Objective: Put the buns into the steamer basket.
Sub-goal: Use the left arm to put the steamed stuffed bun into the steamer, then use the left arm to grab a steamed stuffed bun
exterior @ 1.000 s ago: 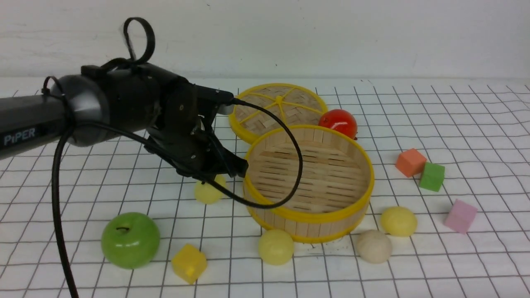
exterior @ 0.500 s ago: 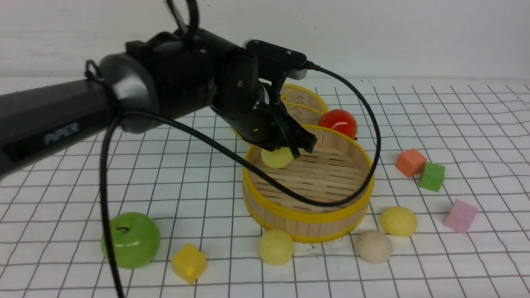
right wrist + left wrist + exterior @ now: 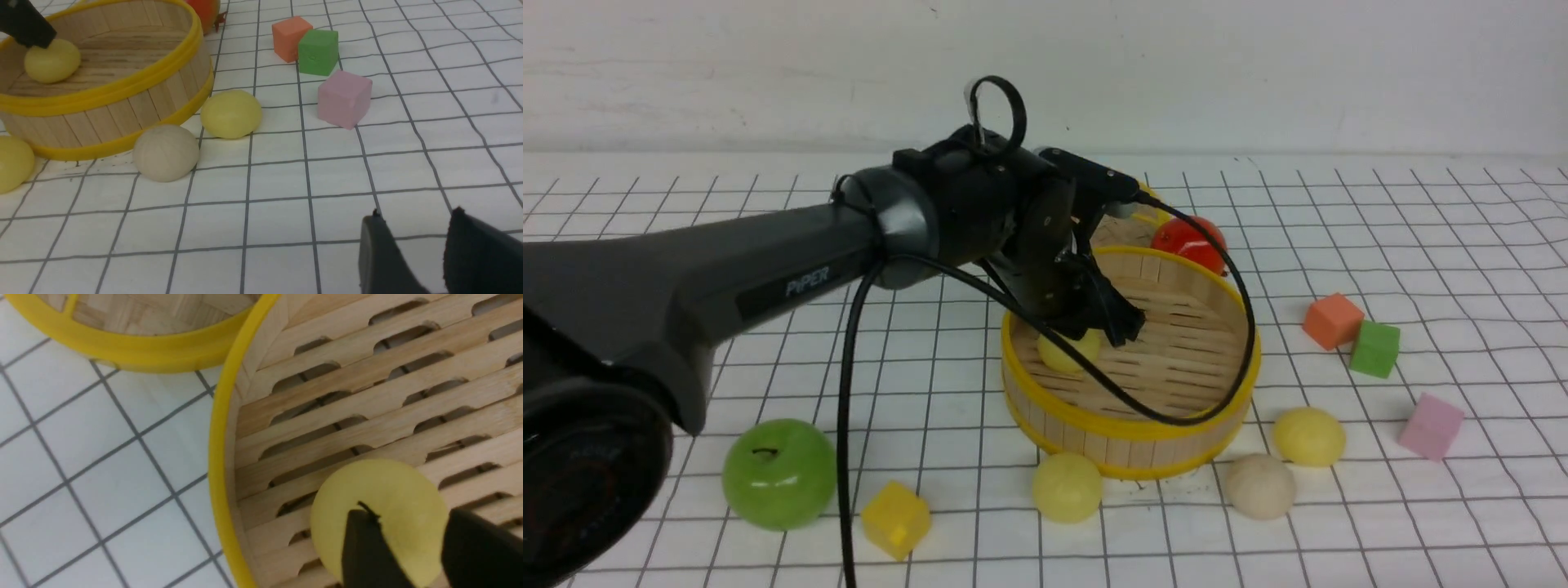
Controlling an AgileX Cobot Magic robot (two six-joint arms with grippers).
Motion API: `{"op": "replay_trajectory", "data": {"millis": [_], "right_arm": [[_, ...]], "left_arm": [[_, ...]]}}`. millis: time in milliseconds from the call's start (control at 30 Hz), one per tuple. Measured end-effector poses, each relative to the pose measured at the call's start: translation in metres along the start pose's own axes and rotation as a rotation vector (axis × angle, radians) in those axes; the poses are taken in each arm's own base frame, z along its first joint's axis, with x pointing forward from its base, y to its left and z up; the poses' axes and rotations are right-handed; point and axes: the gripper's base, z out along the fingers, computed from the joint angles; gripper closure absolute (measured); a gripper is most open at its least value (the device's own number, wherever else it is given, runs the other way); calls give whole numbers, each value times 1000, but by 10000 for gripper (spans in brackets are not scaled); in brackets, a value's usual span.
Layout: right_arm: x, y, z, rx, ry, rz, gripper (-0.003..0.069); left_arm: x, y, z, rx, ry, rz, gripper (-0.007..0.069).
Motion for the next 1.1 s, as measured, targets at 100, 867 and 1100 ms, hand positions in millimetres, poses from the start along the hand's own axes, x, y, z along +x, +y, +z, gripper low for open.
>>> {"op": "replay_trajectory", "data": {"millis": [100,867,1100], "right_arm": [[0,0,0,0,0,0,420],[0,0,0,0,0,0,420],[0,0,0,0,0,0,420]], "left_arm": [[-8,2,-40,-6,-3,-37,229],[69,-64,-38,143,268,36,375],[68,-62,-27,110,225,78,304]]}}
